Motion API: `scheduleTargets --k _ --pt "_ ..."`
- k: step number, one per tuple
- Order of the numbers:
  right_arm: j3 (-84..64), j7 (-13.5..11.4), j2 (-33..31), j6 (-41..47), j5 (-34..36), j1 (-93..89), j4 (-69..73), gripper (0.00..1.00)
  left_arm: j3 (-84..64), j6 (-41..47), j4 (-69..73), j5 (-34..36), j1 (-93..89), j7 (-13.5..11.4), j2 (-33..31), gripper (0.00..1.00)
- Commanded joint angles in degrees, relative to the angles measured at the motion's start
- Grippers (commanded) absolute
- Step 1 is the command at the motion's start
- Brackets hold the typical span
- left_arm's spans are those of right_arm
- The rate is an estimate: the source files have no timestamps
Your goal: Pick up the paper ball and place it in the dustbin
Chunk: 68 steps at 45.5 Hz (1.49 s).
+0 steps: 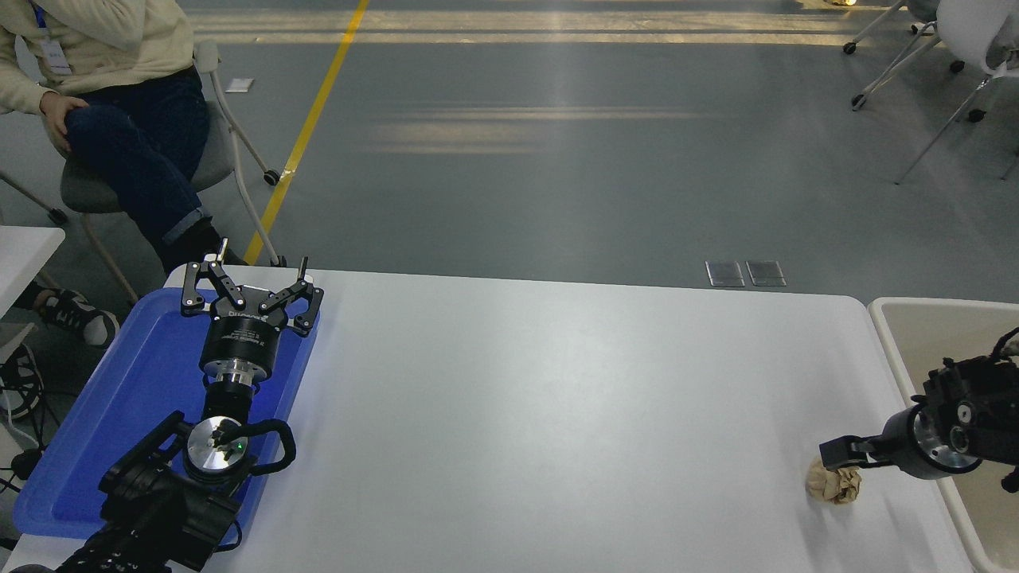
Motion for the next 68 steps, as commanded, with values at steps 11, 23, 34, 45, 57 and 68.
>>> scheduleTargets --k 11,23,34,45,57,68 --pt "1.0 -0.1 2.5 -3.4 -0.3 -4.8 -3.0 0.96 0.0 0.0 0.0 0.0 0.0 0.0 -0.1 1.0" --pt "3.7 -0.1 2.8 -4.0 0.2 -5.9 -3.1 0.4 0.0 0.0 0.0 0.0 0.0 0.0 0.0 1.0" --pt "4.0 0.0 2.9 -4.6 0.2 -5.9 -3.1 0.0 0.0 0.0 0.0 0.0 0.0 0.0 0.0 1.0" --pt "4.0 0.1 2.7 -4.5 0.2 -5.4 -2.4 0.0 0.0 0.0 0.0 0.0 0.0 0.0 -0.1 1.0" --pt "4.0 0.1 -1.8 -3.6 0.2 -0.9 3.5 0.0 0.0 0.0 0.0 0.0 0.0 0.0 0.0 1.0" --pt "0.1 0.0 -9.3 0.7 0.0 11.6 12.8 0.0 0.0 0.0 0.0 0.1 0.0 0.1 0.0 1.0"
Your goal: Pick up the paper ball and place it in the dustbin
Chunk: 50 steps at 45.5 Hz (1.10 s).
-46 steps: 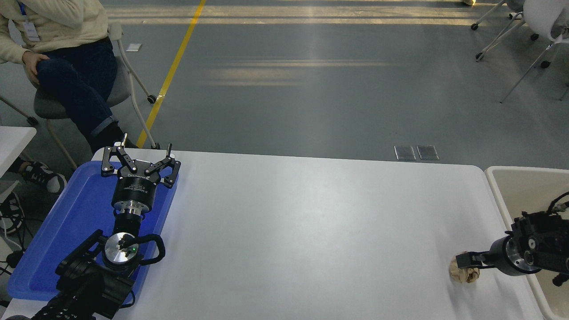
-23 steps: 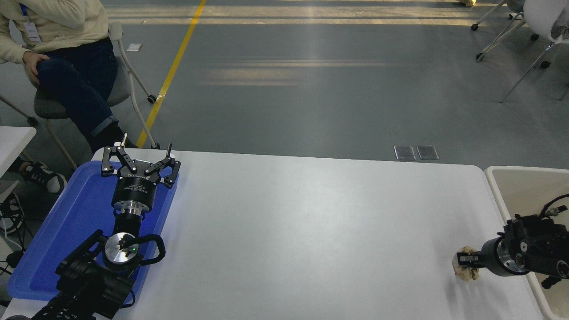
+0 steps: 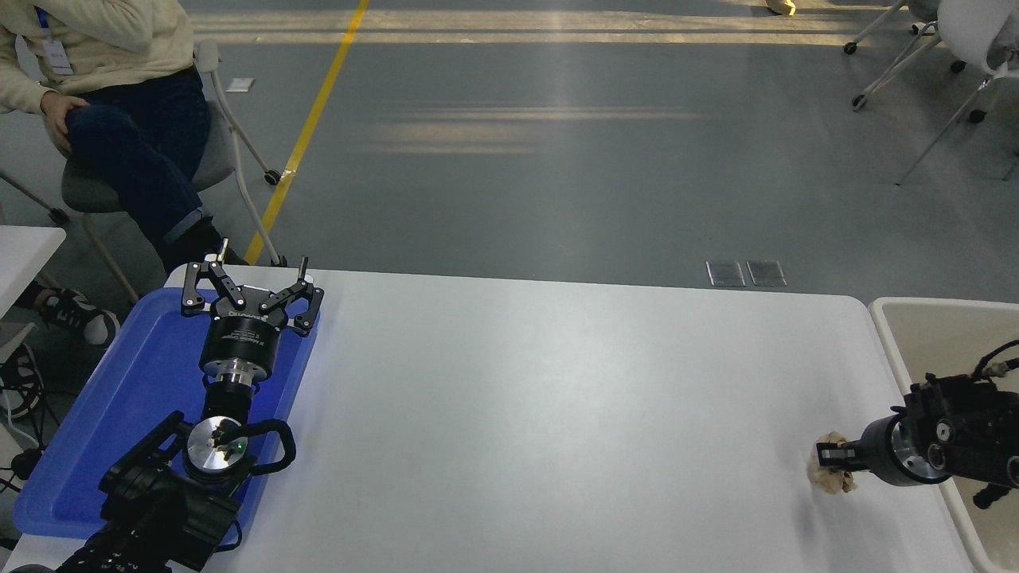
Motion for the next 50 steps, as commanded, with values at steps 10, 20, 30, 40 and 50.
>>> scheduleTargets --k 10,20,30,40,50 --pt "-11.2 0.0 -9.9 11.3 0.1 26.8 12.3 0.0 0.0 -0.1 -0.1 0.1 0.0 0.2 0.0 1.0" --pt "-24.9 0.1 -9.7 17.2 0.6 46.4 17.4 0.0 0.0 -0.1 -0.1 0.1 0.0 0.2 0.0 1.0" --pt "-31.6 0.1 -8.1 20.6 0.9 57.0 22.1 0.0 0.0 -0.1 -0.1 0.1 0.0 0.3 0.0 1.0" --pt "-31.9 0.0 -7.4 22.0 0.9 58.9 24.4 0.0 0.0 -0.1 -0.1 0.1 0.0 0.3 0.0 1.0" --pt "-31.9 0.0 -7.0 22.6 0.9 58.9 24.5 0.0 0.0 -0.1 -0.1 0.1 0.0 0.3 0.0 1.0"
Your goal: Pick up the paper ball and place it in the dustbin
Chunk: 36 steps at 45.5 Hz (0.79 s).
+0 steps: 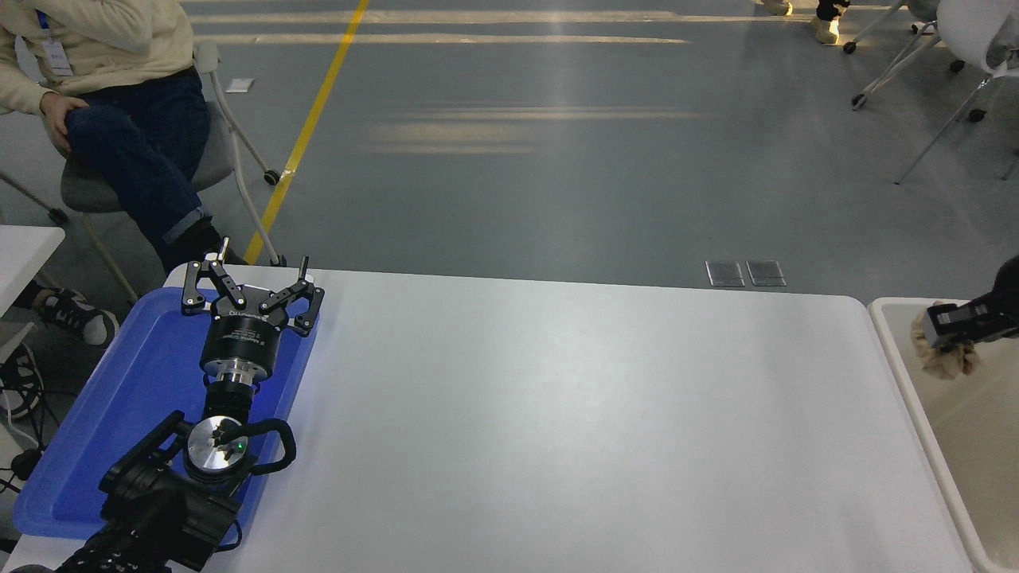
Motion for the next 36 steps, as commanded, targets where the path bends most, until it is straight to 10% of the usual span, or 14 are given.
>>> scheduleTargets --k 1,27,36 --pt "-1.2 0.0 0.5 1.4 0.0 2.0 1.1 0.0 0.0 0.0 0.0 0.0 0.0 0.0 0.0 1.0" --pt "-2.7 0.2 -6.6 1.3 -11.6 -5.0 -10.3 0.0 0.0 0.1 0.0 0.0 0.0 -0.1 0.0 1.0" --pt "1.2 7.2 -7.1 0.8 -11.7 -20.0 -29.0 0.0 0.0 0.1 0.0 0.0 0.0 -0.1 0.0 1.0"
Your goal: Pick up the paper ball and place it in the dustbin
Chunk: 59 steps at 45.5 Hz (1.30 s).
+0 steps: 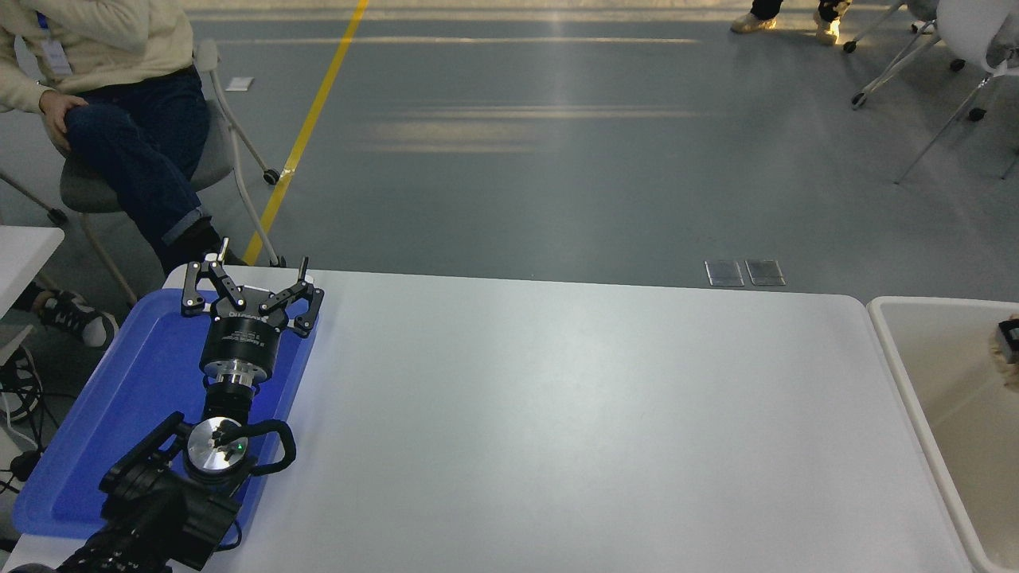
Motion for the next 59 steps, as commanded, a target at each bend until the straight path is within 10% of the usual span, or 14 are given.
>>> scheduleTargets --k 1,24,35,48,59 --pt "3.8 6.1 -1.5 -0.4 -2.2 -15.3 -19.5 0.0 0.0 -0.1 0.0 0.0 0.0 -0.1 0.0 1.0" --pt "15.9 15.1 2.9 -8.4 6.0 -48.9 -46.2 0.0 0.0 0.0 0.0 0.0 0.0 -0.1 0.0 1.0" --pt "15.8 15.1 11.8 -10.3 22.0 -64.5 -61.2 0.0 0.0 0.0 0.0 0.0 0.0 -0.1 0.0 1.0" --pt "16.0 14.1 16.6 -17.1 25.5 -70.6 -64.1 0.0 0.0 0.0 0.0 -0.1 0.0 -0.2 0.0 1.0" --pt "16.8 8.6 19.9 -22.9 30.0 -73.4 -64.1 0.0 0.0 0.0 0.1 -0.1 0.0 -0.2 0.0 1.0"
